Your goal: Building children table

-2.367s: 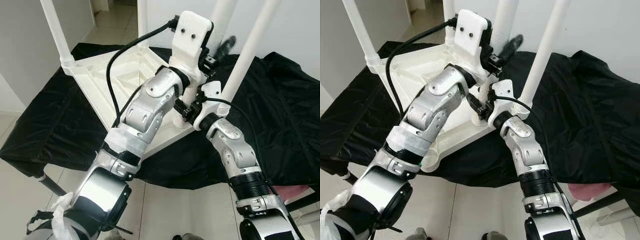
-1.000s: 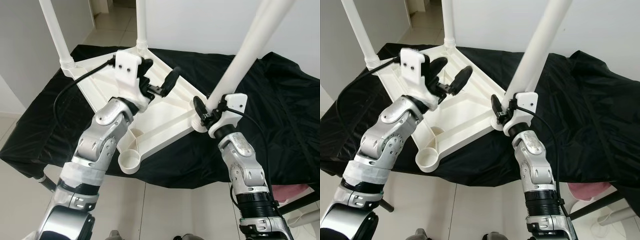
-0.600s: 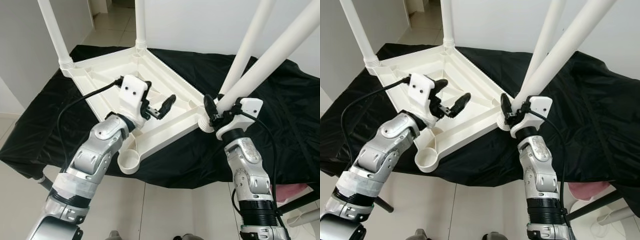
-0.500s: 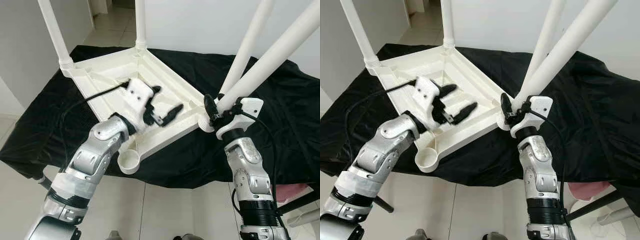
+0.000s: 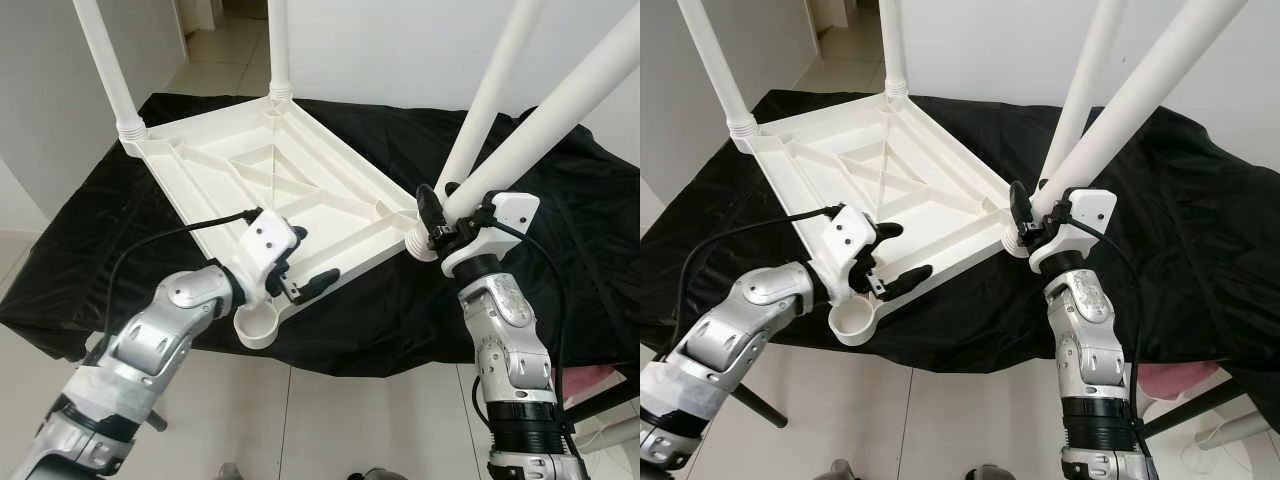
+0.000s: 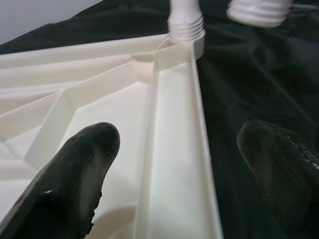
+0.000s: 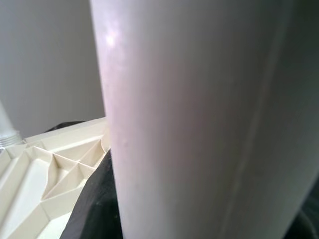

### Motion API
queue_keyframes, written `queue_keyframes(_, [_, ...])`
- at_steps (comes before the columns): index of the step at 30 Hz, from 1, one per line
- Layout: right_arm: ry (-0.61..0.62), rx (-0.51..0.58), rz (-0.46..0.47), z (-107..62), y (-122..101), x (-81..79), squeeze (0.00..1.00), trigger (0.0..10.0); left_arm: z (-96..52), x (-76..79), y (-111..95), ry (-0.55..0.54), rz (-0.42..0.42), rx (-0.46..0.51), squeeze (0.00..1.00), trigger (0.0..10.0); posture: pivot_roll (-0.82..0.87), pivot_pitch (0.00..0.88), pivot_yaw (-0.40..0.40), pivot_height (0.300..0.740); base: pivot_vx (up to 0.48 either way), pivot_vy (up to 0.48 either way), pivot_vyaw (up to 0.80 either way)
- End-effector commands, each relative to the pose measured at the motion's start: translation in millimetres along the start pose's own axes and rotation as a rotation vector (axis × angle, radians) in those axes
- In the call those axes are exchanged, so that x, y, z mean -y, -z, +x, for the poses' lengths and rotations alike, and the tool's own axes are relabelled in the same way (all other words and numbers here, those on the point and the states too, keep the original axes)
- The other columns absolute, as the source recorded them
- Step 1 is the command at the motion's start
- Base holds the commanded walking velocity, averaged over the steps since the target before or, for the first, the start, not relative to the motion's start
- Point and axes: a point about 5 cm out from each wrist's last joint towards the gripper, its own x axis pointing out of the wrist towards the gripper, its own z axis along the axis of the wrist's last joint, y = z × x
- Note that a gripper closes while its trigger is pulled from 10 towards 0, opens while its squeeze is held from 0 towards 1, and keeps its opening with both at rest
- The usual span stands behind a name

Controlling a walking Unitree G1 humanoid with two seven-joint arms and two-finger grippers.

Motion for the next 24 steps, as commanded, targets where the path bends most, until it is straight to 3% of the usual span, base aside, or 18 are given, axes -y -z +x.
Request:
queue_keyframes(1, [-0.003, 0.021, -0.004, -1.4, -4, -0.2, 0.0, 10.0, -6.8, 0.0, 6, 0.092, 0.0, -0.038, 0.0, 10.0, -0.05, 0.0, -0.008, 0.74, 0.0, 0.0, 0.0])
queue_keyframes(3, [-0.001, 0.02, -0.007, -3.0, -5, 0.9, 0.0, 10.0, -14.7, -3.1, 15, 0.077, 0.021, -0.09, 0.0, 10.0, -0.05, 0.0, -0.008, 0.74, 0.0, 0.0, 0.0])
queue_keyframes(14, [0.005, 0.015, -0.017, -5.5, -5, 3.6, 0.0, 10.0, -30.6, -13.1, 29, 0.029, 0.016, -0.156, 0.0, 10.0, -0.06, 0.005, -0.003, 0.74, 0.0, 0.0, 0.0])
queue_keyframes(18, [0.002, 0.012, -0.025, -6.2, -6, 5.2, 0.0, 10.0, -51.4, -19.6, 36, 0.041, 0.012, -0.221, 0.0, 10.0, -0.06, 0.001, -0.007, 0.74, 0.0, 0.0, 0.0])
queue_keyframes(24, [-0.003, 0.009, -0.031, -6.0, -6, 6.0, 0.0, 10.0, -60.0, -18.7, 44, 0.053, 0.016, -0.262, 0.0, 10.0, -0.05, 0.005, -0.013, 0.74, 0.0, 0.0, 0.0])
